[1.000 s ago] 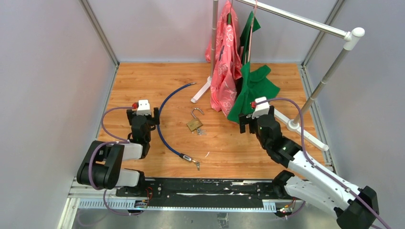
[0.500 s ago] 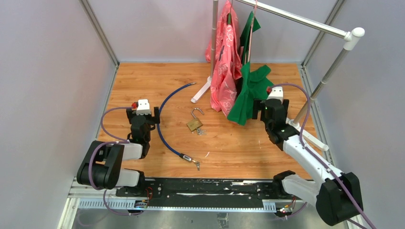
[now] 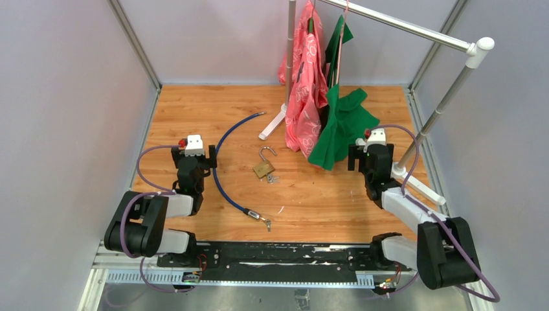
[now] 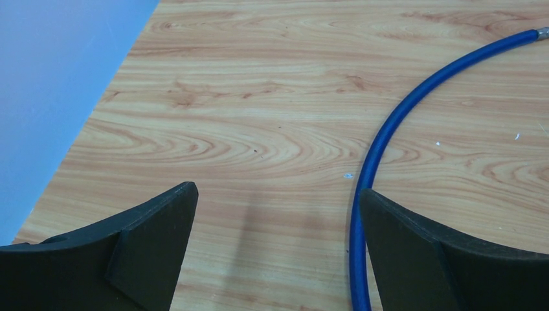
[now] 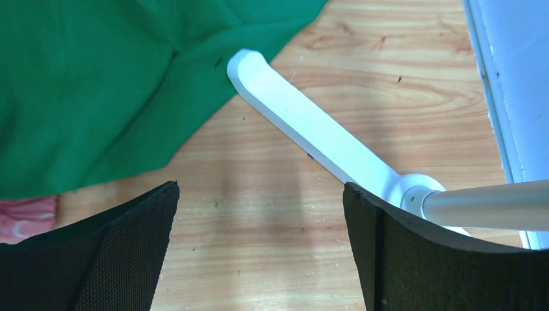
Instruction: Unlock with the key
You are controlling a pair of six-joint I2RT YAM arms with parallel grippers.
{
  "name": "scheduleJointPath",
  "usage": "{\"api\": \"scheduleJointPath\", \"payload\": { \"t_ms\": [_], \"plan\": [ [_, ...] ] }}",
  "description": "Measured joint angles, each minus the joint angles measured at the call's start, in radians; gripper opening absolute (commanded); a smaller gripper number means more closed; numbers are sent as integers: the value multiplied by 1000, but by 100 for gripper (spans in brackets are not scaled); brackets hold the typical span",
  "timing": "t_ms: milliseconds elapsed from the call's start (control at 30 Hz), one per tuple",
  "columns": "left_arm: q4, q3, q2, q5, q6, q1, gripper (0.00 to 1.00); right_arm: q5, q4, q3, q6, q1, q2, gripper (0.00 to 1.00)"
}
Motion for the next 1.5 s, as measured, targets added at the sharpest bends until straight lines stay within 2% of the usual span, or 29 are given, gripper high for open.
{"api": "scheduleJointPath", "payload": {
  "t_ms": [333,567,767,1500],
  "plan": [
    [0,0,0,0,0,0,100,-72,263,-94,-74,-73,142,99],
    [0,0,0,0,0,0,100,-124,453,-165,-110,-120,173,99],
    [0,0,0,1,0,0,100,-152,606,-222,-119,-126,264,99],
    [0,0,0,0,0,0,100,-155,655,-223,-124,-127,283,99]
  ]
}}
